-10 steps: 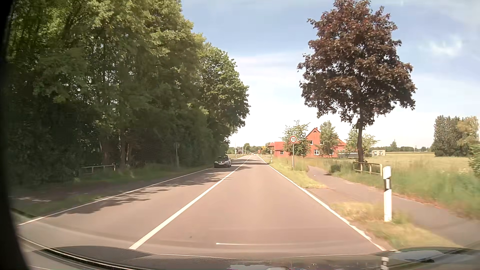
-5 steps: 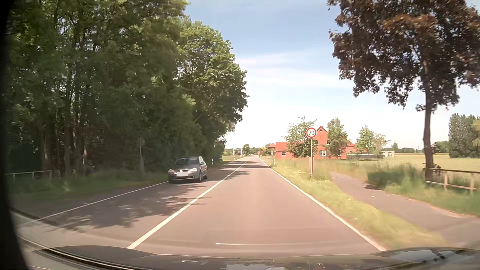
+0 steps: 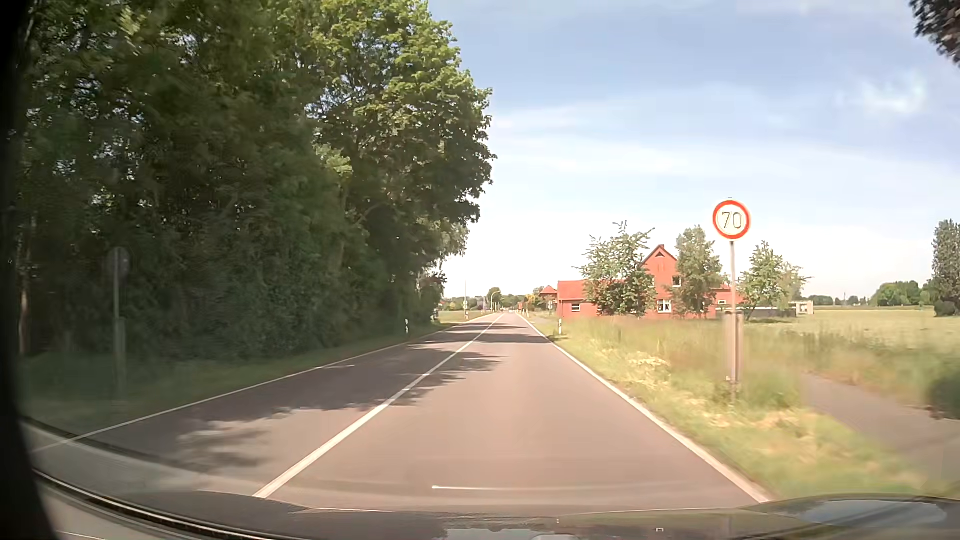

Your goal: Follow the waypoints while adhering to traffic rules and regulations

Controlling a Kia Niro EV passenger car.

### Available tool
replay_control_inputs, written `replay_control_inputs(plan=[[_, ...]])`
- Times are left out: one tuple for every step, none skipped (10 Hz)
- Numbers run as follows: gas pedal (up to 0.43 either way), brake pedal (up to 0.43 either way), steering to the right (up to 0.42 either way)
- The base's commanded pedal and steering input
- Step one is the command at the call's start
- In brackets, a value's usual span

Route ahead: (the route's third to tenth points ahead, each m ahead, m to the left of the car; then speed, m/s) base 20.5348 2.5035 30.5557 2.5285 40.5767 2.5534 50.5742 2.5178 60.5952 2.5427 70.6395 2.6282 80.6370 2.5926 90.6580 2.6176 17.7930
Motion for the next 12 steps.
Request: replay_control_inputs(plan=[[0.228,0.0,-0.004],[0.24,0.0,-0.004],[0.24,0.0,-0.004],[0.248,0.0,-0.003],[0.26,0.0,-0.003],[0.26,0.0,-0.003],[0.26,0.0,-0.003],[0.26,0.0,-0.002],[0.26,0.0,-0.001],[0.26,0.0,0.0],[0.26,0.0,0.0],[0.26,0.0,0.0]])
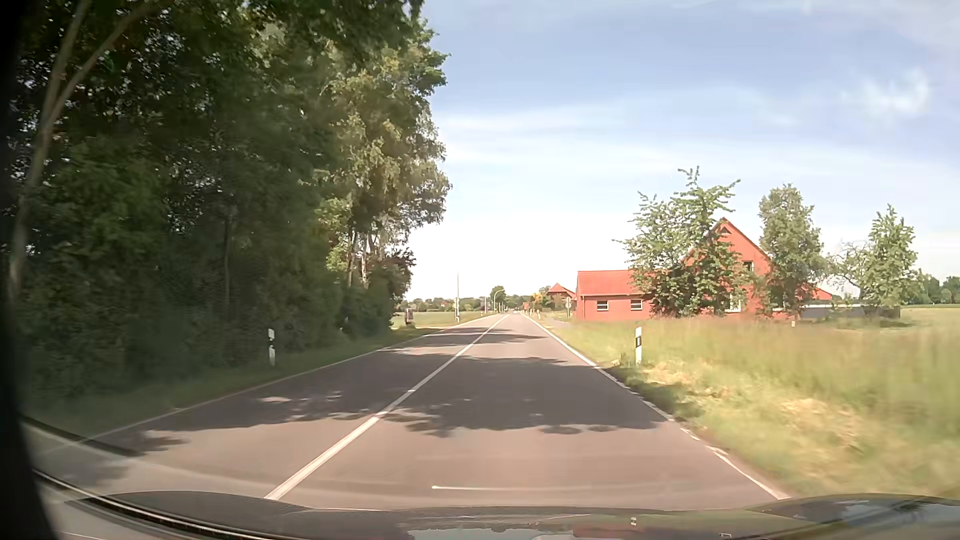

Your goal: Follow the waypoints while adhering to traffic rules and regulations

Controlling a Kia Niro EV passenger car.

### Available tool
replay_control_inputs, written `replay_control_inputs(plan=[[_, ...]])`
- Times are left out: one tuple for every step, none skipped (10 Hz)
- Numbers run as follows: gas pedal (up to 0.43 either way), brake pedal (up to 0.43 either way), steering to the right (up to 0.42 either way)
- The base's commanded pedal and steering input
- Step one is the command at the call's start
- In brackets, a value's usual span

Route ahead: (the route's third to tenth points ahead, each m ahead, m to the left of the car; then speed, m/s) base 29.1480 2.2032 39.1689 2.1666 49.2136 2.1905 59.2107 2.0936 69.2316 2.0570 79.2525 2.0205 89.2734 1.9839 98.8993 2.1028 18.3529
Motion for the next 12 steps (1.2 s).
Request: replay_control_inputs(plan=[[0.26,0.0,0.0],[0.26,0.0,0.0],[0.26,0.0,0.0],[0.248,0.0,0.0],[0.24,0.0,0.0],[0.228,0.0,0.0],[0.22,0.0,0.0],[0.209,0.0,0.0],[0.209,0.0,0.0],[0.197,0.0,0.0],[0.197,0.0,0.0],[0.197,0.0,0.0]])
